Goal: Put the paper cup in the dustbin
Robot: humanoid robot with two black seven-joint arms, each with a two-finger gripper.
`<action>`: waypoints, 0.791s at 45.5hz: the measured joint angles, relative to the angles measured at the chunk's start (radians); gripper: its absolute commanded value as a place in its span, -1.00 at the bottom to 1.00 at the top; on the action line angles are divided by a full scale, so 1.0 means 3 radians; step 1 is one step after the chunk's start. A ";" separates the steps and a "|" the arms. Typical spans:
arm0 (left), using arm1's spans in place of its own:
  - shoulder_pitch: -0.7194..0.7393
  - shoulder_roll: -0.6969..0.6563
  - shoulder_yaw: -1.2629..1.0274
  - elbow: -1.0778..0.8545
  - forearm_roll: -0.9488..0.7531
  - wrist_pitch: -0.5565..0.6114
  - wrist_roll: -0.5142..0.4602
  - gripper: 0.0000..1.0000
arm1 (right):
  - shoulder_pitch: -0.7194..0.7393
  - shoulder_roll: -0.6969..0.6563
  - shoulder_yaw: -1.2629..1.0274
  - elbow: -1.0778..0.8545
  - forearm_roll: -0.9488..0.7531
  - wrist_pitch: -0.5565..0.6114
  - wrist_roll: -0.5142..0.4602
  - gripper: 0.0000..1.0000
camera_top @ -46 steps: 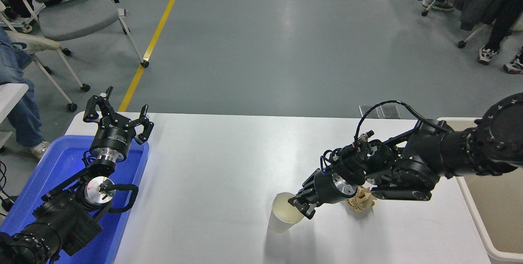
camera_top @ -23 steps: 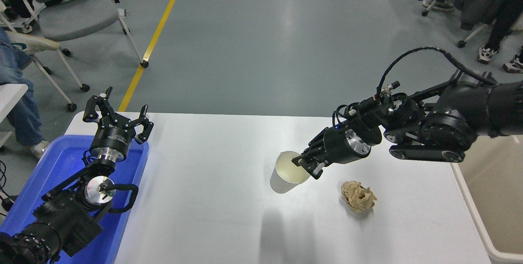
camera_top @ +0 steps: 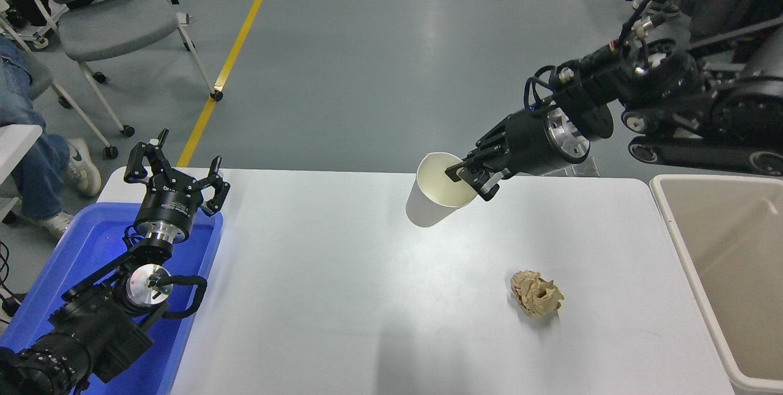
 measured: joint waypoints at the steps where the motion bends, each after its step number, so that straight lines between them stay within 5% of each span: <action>1: 0.0000 0.0000 0.0000 0.0000 0.0000 0.0000 0.0000 1.00 | 0.0008 -0.0005 0.0002 0.0001 0.0006 0.0008 0.0000 -1.00; 18: 0.0000 -0.0001 0.0000 -0.0001 0.0000 0.0000 -0.0001 1.00 | 0.0069 -0.0314 0.0070 -0.0018 0.0059 0.0076 0.0012 -1.00; 36: -0.0001 -0.0001 0.0000 0.0000 -0.0002 0.0000 -0.0001 1.00 | -0.0392 -0.1358 0.0176 -0.0354 0.0056 0.0072 0.0018 -1.00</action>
